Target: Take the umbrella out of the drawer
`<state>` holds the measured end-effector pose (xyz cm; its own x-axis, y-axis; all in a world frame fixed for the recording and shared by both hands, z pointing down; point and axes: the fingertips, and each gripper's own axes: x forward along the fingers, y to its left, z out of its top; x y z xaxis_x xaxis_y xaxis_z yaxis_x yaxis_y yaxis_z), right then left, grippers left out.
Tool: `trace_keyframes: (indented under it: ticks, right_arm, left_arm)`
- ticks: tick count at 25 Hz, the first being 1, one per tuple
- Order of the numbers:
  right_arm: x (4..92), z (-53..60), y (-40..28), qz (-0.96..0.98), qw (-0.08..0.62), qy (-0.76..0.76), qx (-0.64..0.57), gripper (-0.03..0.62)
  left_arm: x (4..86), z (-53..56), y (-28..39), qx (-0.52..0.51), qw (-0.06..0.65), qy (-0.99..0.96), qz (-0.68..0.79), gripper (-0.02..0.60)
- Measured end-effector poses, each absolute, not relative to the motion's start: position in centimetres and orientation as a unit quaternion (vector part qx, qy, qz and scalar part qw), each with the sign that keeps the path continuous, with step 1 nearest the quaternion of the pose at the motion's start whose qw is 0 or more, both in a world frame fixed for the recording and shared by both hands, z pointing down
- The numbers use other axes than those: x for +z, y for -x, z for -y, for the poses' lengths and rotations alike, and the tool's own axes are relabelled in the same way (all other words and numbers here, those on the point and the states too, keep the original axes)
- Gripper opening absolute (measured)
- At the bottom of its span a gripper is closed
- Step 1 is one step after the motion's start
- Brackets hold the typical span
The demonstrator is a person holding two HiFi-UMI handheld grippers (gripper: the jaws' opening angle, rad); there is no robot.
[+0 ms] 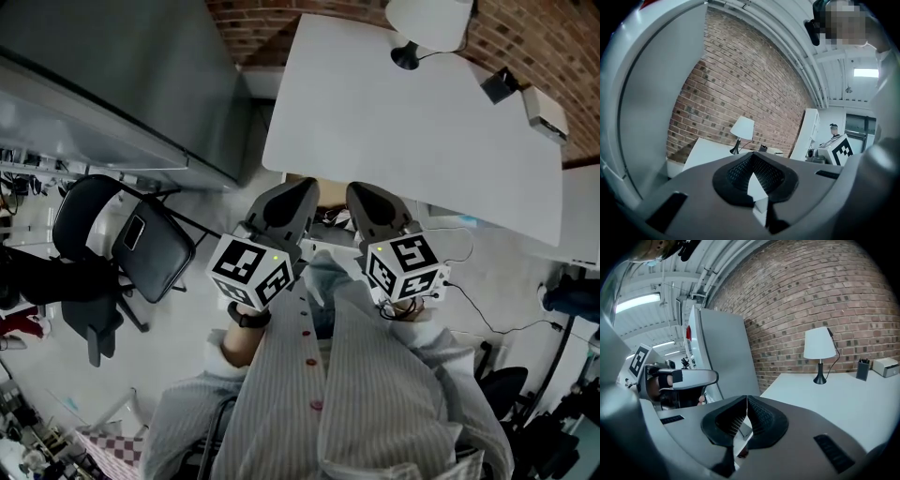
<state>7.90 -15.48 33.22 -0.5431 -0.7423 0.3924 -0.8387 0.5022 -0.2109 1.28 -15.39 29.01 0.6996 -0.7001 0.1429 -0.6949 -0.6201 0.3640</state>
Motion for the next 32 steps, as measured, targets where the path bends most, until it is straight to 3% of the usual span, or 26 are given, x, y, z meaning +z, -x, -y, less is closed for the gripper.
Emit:
trace_keyframes:
  ticks: [32]
  right_arm:
    - [47.8,18.6,-5.3,0.835,0.214,-0.431,0.269,0.035]
  left_arm:
    - [45.1,18.7,0.9,0.09,0.28,-0.883,0.367,0.009]
